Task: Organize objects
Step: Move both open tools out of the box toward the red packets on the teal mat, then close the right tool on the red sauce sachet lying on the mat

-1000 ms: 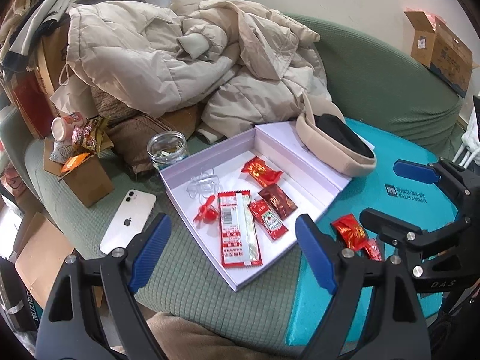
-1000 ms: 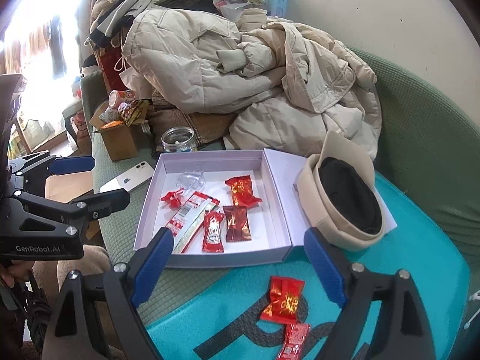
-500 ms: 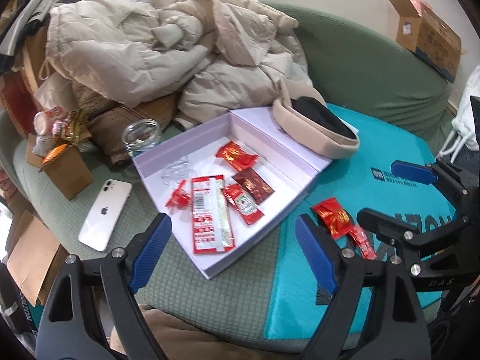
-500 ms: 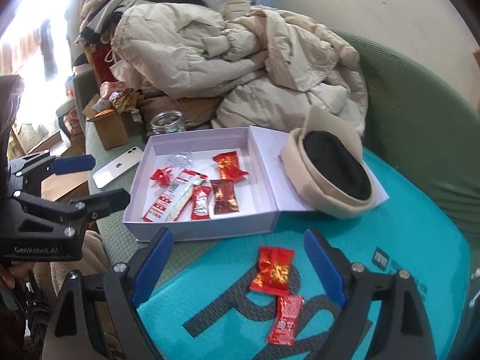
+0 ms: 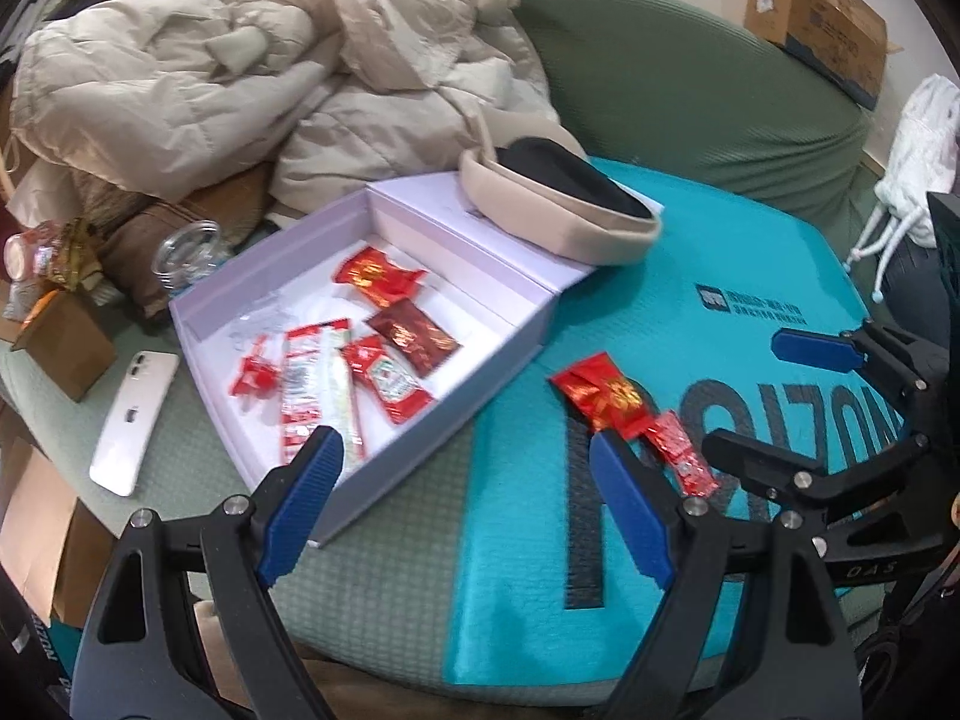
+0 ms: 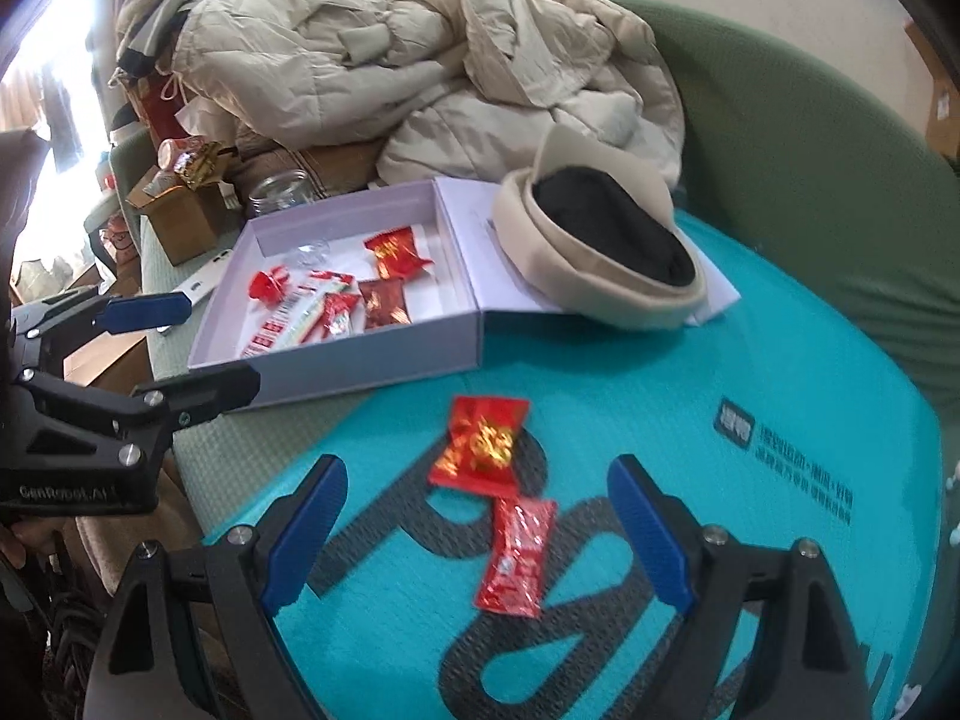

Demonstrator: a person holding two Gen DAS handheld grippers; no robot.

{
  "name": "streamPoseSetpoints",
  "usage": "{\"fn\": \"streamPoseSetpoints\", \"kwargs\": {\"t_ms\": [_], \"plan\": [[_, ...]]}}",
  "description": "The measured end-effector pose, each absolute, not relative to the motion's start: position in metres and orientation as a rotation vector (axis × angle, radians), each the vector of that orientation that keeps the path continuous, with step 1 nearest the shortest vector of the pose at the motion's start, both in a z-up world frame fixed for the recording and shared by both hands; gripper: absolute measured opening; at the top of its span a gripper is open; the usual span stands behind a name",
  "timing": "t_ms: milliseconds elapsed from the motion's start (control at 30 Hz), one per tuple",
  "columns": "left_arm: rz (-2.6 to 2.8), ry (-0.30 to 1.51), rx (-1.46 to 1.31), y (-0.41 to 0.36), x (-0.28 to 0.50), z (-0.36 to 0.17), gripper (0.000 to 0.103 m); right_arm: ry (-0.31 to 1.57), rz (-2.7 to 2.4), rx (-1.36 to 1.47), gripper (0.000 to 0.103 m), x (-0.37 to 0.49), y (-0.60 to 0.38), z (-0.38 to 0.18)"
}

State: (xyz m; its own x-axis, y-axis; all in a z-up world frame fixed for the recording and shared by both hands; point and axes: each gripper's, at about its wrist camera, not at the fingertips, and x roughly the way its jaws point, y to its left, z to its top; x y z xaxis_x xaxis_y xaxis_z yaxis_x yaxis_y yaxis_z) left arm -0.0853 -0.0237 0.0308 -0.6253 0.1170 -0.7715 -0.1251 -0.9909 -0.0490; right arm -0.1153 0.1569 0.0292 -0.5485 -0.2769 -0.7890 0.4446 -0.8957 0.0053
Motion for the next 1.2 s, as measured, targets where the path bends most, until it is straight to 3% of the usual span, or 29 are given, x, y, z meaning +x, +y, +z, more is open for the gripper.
{"fn": "streamPoseSetpoints", "kwargs": {"t_ms": [700,800,867,900,933,1000,1200], "plan": [[2.613,0.034,-1.422,0.006,-0.107,-0.021,0.084,0.225,-2.346,1.439,0.088,-0.133,0.184,-0.046],[2.617,0.057,-1.392,0.008,-0.108,-0.019,0.084,0.208,-2.338,1.47,0.079,-0.138,0.185,-0.054],[2.628,0.07,-1.382,0.009,-0.109,-0.019,0.084,0.202,-2.33,1.487,0.067,-0.141,0.185,-0.059],[2.628,0.074,-1.38,0.009,-0.11,-0.019,0.084,0.209,-2.331,1.493,0.054,-0.143,0.184,-0.061],[2.627,0.077,-1.383,0.009,-0.112,-0.02,0.084,0.22,-2.334,1.503,0.046,-0.144,0.184,-0.063],[2.618,0.073,-1.393,0.009,-0.115,-0.022,0.084,0.268,-2.357,1.493,0.039,-0.143,0.183,-0.065],[2.555,0.027,-1.399,0.017,-0.126,-0.025,0.084,0.212,-2.38,1.512,0.031,-0.148,0.198,-0.063]]}}
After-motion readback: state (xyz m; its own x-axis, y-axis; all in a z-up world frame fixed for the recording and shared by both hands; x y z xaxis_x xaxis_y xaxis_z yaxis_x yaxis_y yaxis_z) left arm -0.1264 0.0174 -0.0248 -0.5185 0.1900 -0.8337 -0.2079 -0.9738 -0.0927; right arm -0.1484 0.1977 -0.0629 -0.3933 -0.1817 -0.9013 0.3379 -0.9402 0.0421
